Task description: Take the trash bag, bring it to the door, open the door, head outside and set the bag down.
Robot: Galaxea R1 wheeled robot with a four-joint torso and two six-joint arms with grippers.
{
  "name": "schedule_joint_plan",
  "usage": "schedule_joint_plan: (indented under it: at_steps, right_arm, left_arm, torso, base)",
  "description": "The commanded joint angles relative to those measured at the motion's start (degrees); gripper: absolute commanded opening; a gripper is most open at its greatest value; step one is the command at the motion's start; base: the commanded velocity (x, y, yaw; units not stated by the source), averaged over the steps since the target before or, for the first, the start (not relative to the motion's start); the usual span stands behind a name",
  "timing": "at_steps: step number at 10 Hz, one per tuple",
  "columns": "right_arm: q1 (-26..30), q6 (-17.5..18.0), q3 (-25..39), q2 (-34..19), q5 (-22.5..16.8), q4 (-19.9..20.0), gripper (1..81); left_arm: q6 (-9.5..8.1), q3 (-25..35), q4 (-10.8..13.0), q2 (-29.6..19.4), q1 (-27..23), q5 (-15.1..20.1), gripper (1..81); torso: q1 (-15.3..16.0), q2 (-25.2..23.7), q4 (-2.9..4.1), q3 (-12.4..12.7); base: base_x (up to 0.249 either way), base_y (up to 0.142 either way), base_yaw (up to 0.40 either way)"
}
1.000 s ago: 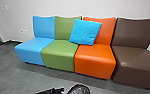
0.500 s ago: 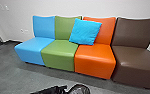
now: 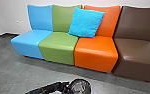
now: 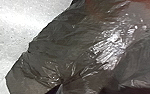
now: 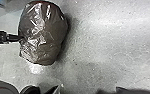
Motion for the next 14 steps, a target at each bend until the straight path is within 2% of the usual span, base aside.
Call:
schedule_joint_plan:
  at_steps: [1, 2, 4, 8, 9, 11, 14]
  right_arm:
    - [4.8, 0.0, 0.6, -2.8, -2.9, 0.7, 81.1]
    - [4.8, 0.0, 0.5, -2.7, -2.9, 0.6, 81.1]
    - [4.8, 0.0, 0.3, -2.5, -2.9, 0.7, 81.1]
    - [4.7, 0.0, 0.2, -2.2, -3.0, 0.7, 81.1]
    - [4.8, 0.0, 0.2, -2.1, -3.0, 0.7, 81.1]
    - [4.7, 0.0, 0.1, -2.0, -2.9, 0.7, 81.1]
    - [4.8, 0.0, -0.1, -1.9, -2.9, 0.7, 81.1]
  left_arm:
    - [-0.16, 0.2, -0.7, 1.1, -8.0, 3.2, 81.1]
    - [-0.16, 0.2, -0.7, 1.3, -8.1, 3.0, 81.1]
    - [-0.16, 0.1, -0.8, 1.5, -8.1, 1.9, 81.1]
    - [-0.16, -0.2, -1.1, -0.4, -5.5, 1.9, 81.1]
    - [-0.25, 0.0, -1.4, -0.7, -5.5, 2.1, 81.1]
    - [-0.25, 0.1, -2.8, -0.5, -5.4, 2.2, 81.1]
    - [-0.25, 0.1, -2.8, -0.3, -5.7, 1.9, 81.1]
  torso:
    - [0.0, 0.0, 0.0, -2.2]
    - [0.0, 0.0, 0.0, -1.3]
    - [0.0, 0.0, 0.0, -2.2]
    - [0.0, 0.0, 0.0, -2.3]
    - [3.7, -5.7, 0.0, -2.3]
    - [4.3, -6.5, 0.0, -2.3]
    - [7.9, -6.5, 0.0, -2.3]
  base:
    - [0.0, 0.0, 0.0]
    - [0.0, 0.0, 0.0]
    - [0.0, 0.0, 0.0]
    - [0.0, 0.0, 0.0]
    - [0.0, 0.0, 0.0]
    - [0.0, 0.0, 0.0]
    - [0.0, 0.0, 0.0]
